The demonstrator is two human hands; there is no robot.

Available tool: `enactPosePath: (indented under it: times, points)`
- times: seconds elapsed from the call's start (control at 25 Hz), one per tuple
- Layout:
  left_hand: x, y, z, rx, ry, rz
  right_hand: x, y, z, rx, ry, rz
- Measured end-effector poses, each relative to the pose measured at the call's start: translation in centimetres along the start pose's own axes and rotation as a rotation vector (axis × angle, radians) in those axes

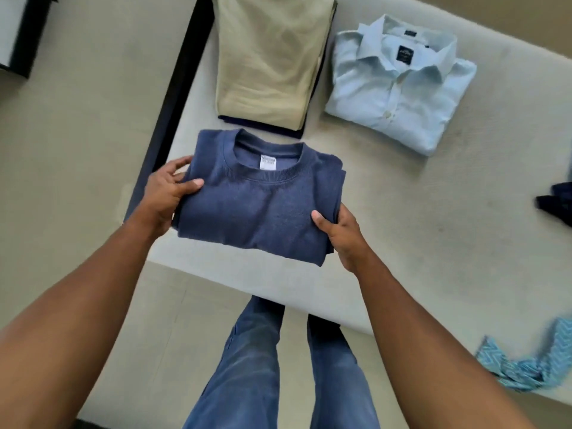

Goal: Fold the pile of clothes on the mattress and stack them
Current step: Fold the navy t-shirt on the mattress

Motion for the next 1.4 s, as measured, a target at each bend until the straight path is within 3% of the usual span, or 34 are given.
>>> enactPosePath:
  times: [0.12,0.24,0.44,0.52,0.72,0.84,1.04,1.2,1.4]
  points:
    - [-5.1,-4.6,-2.3,0.133,-0.211,-0.095,2.8,-2.9,3.8,0.102,0.224,0.073]
    - [-10.0,-5.5,-2.4,0.056,-0.398,-0.166,5.7,-3.5,6.2,0.16,0.498,0.053]
    - [-12.0,-6.4,-2.4,0.053,-0.415,-0.103,8.8,-2.9,7.2,0.23,0.408,0.187]
    - [-11.7,-7.0,-2.8,0.13,-0.517,-0.046,9.3,-3.1,6.8,0.259,0.4,0.224]
    - [-10.1,-5.6,-1.3,0.284,-0.754,-0.004,7.5,-3.0,6.3,0.302,0.701,0.181]
    - [-6.6,-1.9,3.4,0.309,-0.964,0.292,3.8,-2.5,6.8,0.268,0.748,0.105]
    - [-0.2,7.4,13.4,-0.089,-0.985,0.827,-2.9,1.3,3.7,0.333,0.718,-0.062]
    - [3.2,15.2,17.5,-0.135,-1.035,1.012,-4.3,7.7,-1.5,0.38,0.72,-0.165]
    - [4.8,29.3,23.2,-0.188,-1.056,1.269,-0.5,19.1,-12.4,0.473,0.673,-0.216]
Point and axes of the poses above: each hand's wrist, its own y-axis away from the middle knuckle, its own z-axis out of the palm, x = y × z, the point moved 5 cm from there along -y, towards the middle knuckle, and after that the axes turned 11 degrees about x, right-handed, at the moved point
